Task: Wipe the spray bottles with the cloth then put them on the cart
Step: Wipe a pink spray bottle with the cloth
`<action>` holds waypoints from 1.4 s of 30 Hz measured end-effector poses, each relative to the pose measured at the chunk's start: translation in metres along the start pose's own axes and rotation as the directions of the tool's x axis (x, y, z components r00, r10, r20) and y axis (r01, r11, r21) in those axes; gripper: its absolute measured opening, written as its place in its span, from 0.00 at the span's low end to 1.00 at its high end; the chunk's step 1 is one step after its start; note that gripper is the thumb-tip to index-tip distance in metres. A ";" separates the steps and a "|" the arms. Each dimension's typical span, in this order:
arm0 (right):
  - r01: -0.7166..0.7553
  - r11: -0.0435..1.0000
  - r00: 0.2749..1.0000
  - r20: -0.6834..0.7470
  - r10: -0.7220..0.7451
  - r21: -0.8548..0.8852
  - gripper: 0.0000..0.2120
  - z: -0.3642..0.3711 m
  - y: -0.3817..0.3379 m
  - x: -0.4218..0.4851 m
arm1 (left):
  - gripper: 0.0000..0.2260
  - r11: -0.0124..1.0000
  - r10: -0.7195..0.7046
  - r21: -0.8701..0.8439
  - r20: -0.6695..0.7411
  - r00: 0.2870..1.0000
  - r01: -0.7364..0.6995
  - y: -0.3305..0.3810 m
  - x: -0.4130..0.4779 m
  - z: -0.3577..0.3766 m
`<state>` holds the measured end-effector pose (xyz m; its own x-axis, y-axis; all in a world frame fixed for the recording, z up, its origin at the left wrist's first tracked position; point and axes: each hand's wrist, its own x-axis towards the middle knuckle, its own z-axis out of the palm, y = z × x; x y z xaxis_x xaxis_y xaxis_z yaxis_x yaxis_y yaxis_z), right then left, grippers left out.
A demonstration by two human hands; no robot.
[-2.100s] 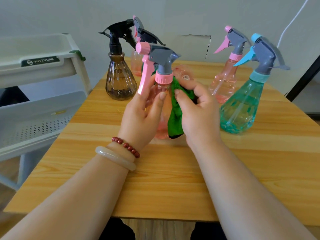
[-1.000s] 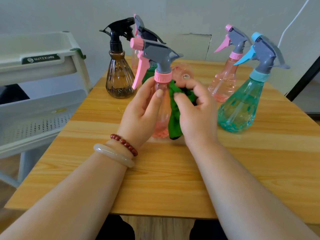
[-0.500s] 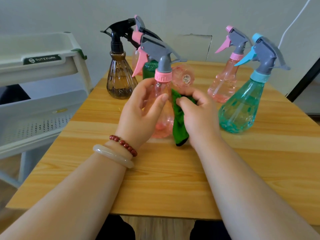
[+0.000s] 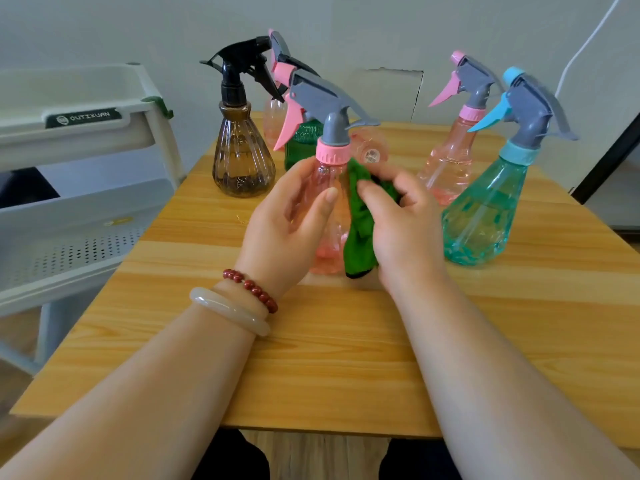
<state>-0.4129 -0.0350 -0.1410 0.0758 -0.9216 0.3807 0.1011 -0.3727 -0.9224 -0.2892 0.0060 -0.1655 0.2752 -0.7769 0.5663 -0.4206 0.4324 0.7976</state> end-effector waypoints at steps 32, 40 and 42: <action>0.342 0.933 0.931 0.172 -0.321 -0.113 0.20 0.003 -0.003 -0.015 | 0.20 0.999 -0.006 0.046 0.018 1.000 0.005 0.001 -0.001 -0.004; -0.128 0.965 0.984 0.092 0.153 -0.230 0.17 0.002 0.005 -0.005 | 0.15 1.000 -0.025 0.005 -0.013 1.000 0.025 0.004 -0.004 -0.002; -0.020 0.996 0.997 0.079 0.027 -0.081 0.18 0.003 0.001 -0.008 | 0.24 0.995 -0.006 0.101 0.000 1.000 0.006 0.001 -0.002 -0.001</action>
<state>-0.4103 -0.0275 -0.1445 0.1565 -0.9197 0.3600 0.0187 -0.3617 -0.9321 -0.2893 0.0085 -0.1660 0.2779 -0.7792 0.5617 -0.5045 0.3793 0.7757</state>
